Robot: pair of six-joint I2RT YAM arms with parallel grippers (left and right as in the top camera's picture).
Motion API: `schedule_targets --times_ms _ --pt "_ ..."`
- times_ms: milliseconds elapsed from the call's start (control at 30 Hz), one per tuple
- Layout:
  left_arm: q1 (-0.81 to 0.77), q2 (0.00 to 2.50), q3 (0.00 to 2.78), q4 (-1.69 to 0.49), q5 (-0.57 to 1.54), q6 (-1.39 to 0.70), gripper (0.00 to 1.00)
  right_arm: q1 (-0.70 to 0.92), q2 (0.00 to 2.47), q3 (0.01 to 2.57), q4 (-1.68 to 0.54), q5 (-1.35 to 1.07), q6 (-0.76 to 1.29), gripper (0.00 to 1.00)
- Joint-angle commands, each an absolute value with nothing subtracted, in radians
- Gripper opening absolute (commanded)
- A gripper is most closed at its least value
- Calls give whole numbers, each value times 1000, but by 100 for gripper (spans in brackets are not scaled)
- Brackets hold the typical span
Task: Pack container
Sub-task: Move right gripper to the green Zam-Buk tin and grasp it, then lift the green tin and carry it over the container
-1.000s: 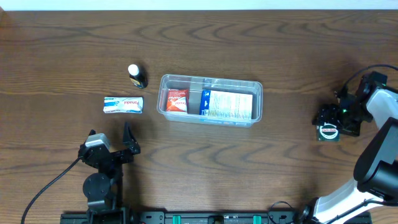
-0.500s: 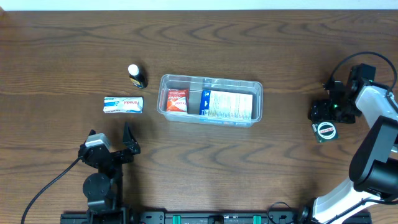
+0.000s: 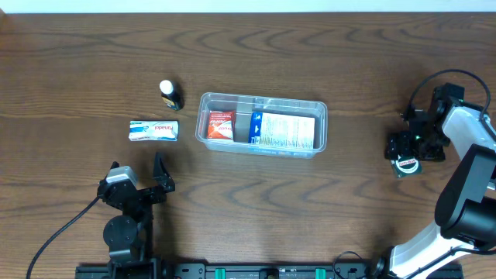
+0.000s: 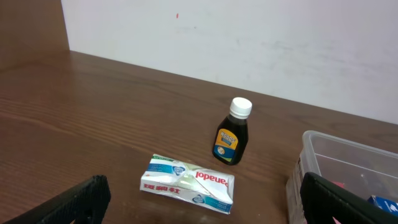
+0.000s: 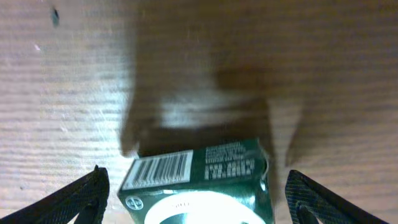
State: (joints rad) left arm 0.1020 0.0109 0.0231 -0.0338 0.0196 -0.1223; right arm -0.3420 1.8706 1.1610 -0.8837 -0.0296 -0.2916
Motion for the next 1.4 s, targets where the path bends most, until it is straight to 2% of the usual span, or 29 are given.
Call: schedule_targets --times_ms 0,233,467,600,1000,1367 --pt "106 4 4 -70 7 -105 98 -334 1877 1156 -906 45 -295 89" --pt "106 4 4 -70 7 -105 98 -334 1877 1155 -918 74 -331 86" --pt "106 4 4 -70 7 -105 98 -334 1877 1155 -886 132 -346 67" --pt "106 4 4 -70 7 -105 98 -334 1877 1155 -882 131 -340 52" --pt "106 4 4 -70 7 -105 98 -333 1877 1156 -871 100 -91 48" --pt "106 4 4 -70 7 -105 98 -333 1876 1253 -900 -261 -82 45"
